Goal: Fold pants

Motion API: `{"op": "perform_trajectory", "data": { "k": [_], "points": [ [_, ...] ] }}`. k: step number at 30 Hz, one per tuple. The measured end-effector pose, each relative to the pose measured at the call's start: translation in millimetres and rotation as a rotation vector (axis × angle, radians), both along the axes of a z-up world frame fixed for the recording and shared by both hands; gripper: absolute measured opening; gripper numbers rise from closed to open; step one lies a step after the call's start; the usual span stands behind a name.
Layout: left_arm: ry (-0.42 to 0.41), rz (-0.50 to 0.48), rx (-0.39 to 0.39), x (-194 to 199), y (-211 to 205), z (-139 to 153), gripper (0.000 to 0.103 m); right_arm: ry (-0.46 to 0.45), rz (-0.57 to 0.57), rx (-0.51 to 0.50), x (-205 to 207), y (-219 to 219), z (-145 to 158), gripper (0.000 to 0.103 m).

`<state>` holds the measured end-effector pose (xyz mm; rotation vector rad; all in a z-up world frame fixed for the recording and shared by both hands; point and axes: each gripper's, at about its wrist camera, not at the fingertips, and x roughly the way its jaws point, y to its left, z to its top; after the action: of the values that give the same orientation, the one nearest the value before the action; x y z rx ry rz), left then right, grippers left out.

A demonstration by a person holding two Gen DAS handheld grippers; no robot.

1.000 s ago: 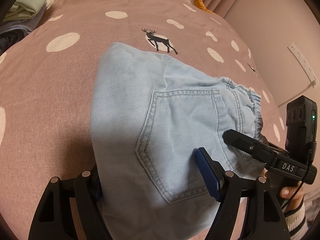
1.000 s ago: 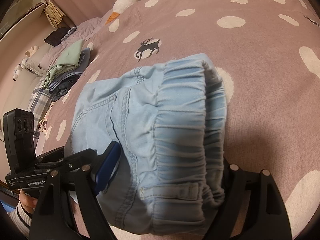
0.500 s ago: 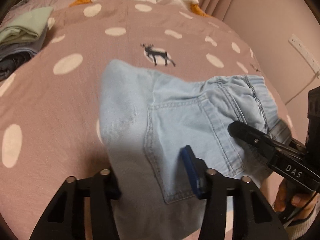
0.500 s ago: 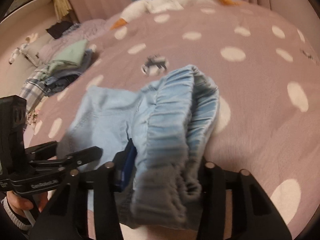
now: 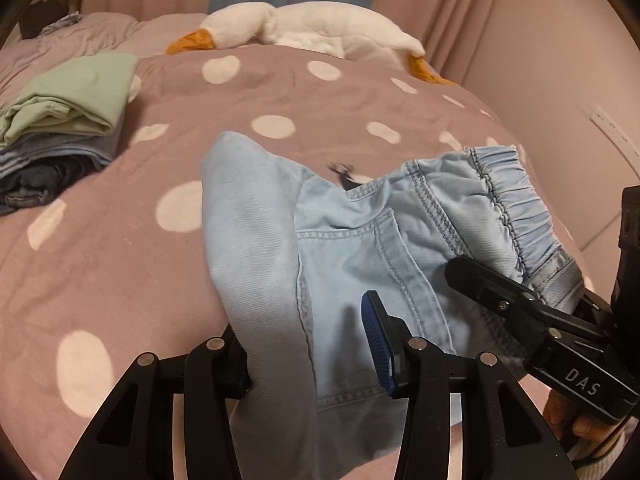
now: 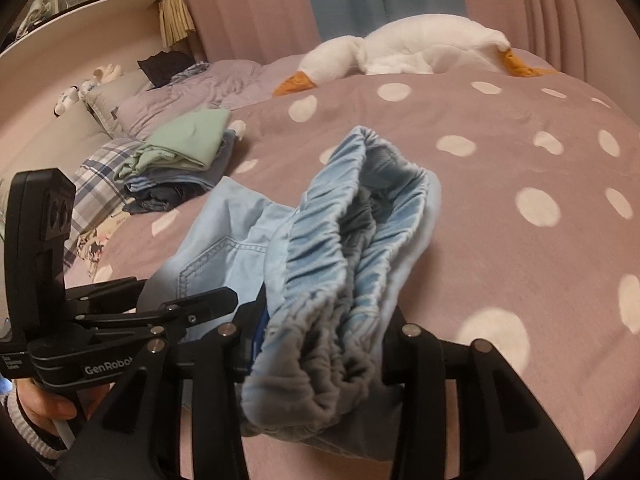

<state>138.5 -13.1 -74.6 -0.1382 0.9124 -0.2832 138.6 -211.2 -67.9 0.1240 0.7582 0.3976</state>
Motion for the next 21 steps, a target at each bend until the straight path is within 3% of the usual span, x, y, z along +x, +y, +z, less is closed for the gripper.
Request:
{"op": "perform_trajectory", "data": {
  "k": [10, 14, 16, 18, 21],
  "points": [
    [0.013, 0.061, 0.024, 48, 32, -13, 0.046, 0.025, 0.028, 0.095, 48, 33, -8, 0.041],
    [0.094, 0.12, 0.074, 62, 48, -39, 0.047, 0.181, -0.044, 0.168, 80, 22, -47, 0.049],
    [0.12, 0.131, 0.058, 61, 56, -48, 0.06, 0.267, -0.084, 0.197, 88, 12, -65, 0.063],
    [0.126, 0.161, 0.075, 57, 62, -52, 0.088, 0.336, -0.103, 0.319, 88, -7, -84, 0.065],
    [0.13, 0.173, 0.085, 49, 71, -53, 0.092, 0.345, -0.104, 0.366, 83, -19, -80, 0.067]
  ]
}}
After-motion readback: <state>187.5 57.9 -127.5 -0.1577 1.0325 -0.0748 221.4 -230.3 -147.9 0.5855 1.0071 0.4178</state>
